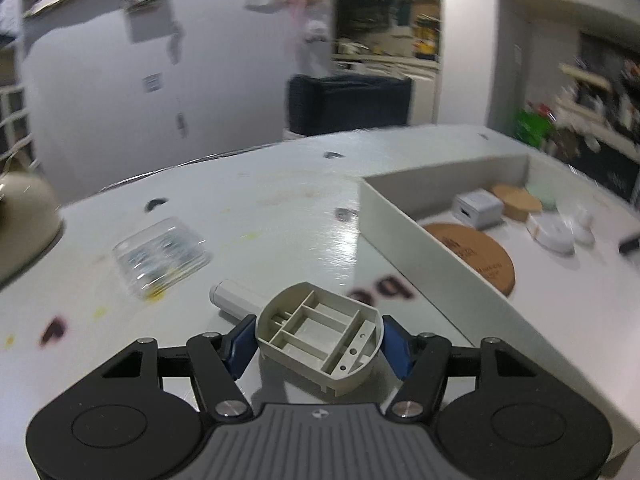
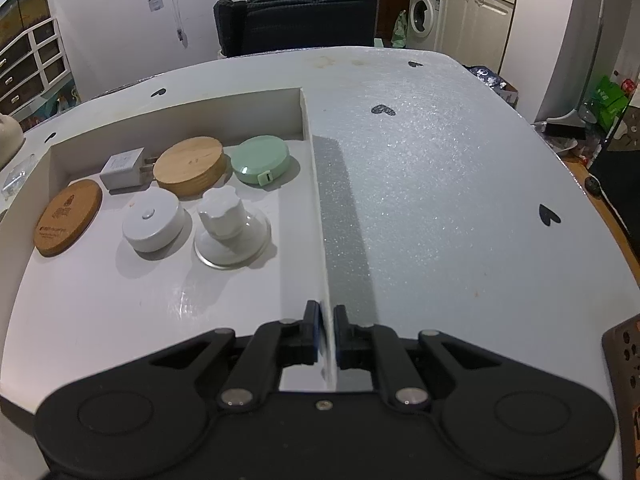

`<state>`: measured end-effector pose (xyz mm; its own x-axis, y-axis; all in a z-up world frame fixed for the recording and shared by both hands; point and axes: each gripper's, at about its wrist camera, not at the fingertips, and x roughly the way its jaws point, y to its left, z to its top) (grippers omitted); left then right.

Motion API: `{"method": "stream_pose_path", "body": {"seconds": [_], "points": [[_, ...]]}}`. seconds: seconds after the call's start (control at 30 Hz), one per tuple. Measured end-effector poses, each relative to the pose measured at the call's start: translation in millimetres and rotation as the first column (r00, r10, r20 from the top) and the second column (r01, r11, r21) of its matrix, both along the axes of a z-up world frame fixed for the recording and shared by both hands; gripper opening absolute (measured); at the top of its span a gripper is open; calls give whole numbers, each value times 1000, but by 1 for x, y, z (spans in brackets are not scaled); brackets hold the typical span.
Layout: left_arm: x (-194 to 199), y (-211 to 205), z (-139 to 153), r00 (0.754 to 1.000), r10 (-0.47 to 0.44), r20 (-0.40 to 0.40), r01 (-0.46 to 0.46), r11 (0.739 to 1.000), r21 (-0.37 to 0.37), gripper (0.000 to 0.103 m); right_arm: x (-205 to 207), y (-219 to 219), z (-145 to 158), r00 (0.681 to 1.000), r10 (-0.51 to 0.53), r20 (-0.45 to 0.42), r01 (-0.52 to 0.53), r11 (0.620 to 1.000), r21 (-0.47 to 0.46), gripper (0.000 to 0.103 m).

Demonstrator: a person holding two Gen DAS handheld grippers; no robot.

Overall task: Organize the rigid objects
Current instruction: 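Grasp the beige battery box with the left gripper, then carry the battery box into the tray and open the left gripper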

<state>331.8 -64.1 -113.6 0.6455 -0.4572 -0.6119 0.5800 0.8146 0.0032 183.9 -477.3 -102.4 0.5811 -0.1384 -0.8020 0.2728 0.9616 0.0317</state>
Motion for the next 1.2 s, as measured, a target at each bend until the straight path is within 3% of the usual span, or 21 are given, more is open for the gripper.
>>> {"method": "stream_pose_path", "body": {"seconds": [0.17,0.27,0.47,0.63,0.8,0.93,1.07,1.2], "points": [[-14,15,20,995,99,-3,-99,991,-88,65,-1,0,0,1000,8,0,-8,1000,-1,9],[-26,12,36,995,94,28,-90,989,-115,65,-1,-1,0,1000,15,3,-15,1000,0,9],[-53,-23,67,994,-48,97,59,992,-113,65,-4,-3,0,1000,17,16,-18,1000,7,8],[-66,-68,75,974,-204,98,213,973,-94,65,-5,-5,0,1000,8,26,-8,1000,18,8],[-72,-114,69,941,-332,73,336,940,-57,65,-5,-5,-1,999,2,33,-3,1000,26,8],[-67,-151,57,898,-440,12,440,898,-4,65,-5,-6,0,999,9,31,-10,1000,24,8],[-63,-179,41,868,-495,-26,496,865,71,65,-6,-7,-1,999,8,35,-9,999,33,8],[-55,-194,27,854,-516,-70,521,846,118,65,-6,-8,-1,999,10,38,-11,999,39,8]]}}
